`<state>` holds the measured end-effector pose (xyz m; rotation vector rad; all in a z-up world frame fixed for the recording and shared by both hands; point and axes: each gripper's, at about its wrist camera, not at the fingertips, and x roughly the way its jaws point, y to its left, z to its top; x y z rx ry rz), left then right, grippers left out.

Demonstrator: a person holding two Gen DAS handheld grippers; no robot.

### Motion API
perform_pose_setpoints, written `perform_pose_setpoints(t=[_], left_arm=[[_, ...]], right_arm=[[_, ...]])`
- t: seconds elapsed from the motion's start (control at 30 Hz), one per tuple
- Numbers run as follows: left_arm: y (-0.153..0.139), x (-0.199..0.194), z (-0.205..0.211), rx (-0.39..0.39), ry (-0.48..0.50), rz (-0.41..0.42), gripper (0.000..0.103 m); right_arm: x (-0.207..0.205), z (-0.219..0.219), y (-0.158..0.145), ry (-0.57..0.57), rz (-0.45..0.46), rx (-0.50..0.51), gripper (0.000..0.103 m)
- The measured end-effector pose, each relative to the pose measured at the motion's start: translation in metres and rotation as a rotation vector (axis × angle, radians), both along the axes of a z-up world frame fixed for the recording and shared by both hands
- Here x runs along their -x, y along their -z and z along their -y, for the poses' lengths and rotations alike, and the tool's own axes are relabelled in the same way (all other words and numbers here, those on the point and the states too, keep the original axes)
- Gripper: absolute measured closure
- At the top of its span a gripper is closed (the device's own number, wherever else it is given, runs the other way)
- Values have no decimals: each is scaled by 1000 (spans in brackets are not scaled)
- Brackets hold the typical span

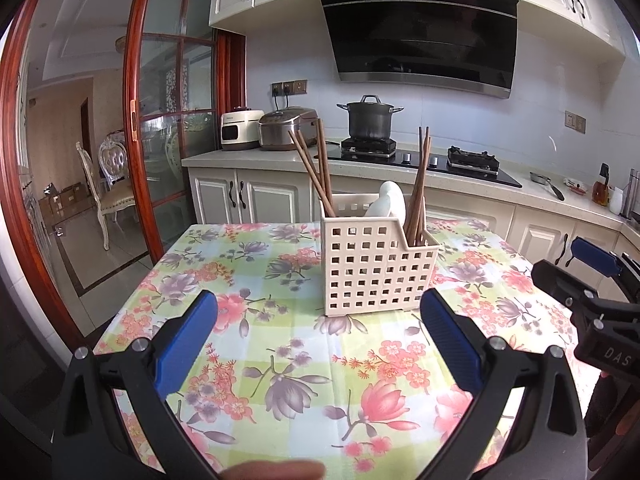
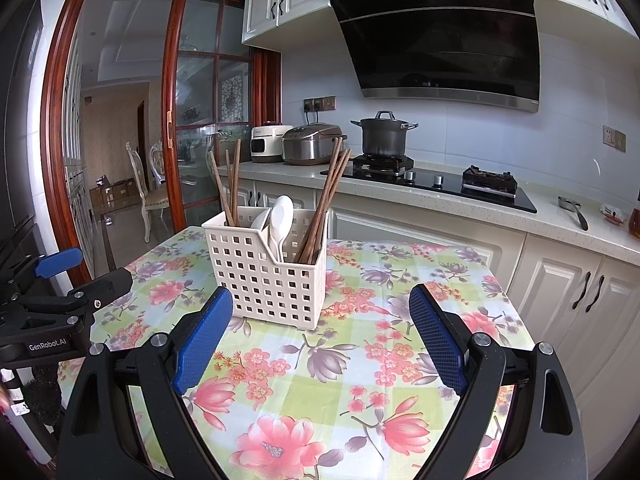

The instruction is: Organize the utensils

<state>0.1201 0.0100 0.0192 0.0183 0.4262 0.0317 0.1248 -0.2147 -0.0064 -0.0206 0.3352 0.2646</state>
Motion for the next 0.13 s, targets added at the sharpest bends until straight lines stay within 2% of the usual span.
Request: perform_pose_setpoints(t=[0.13], left_arm=[[4, -4, 4, -26, 2, -19, 5]], right_arm=[[0, -1, 1, 0, -3, 6, 19]])
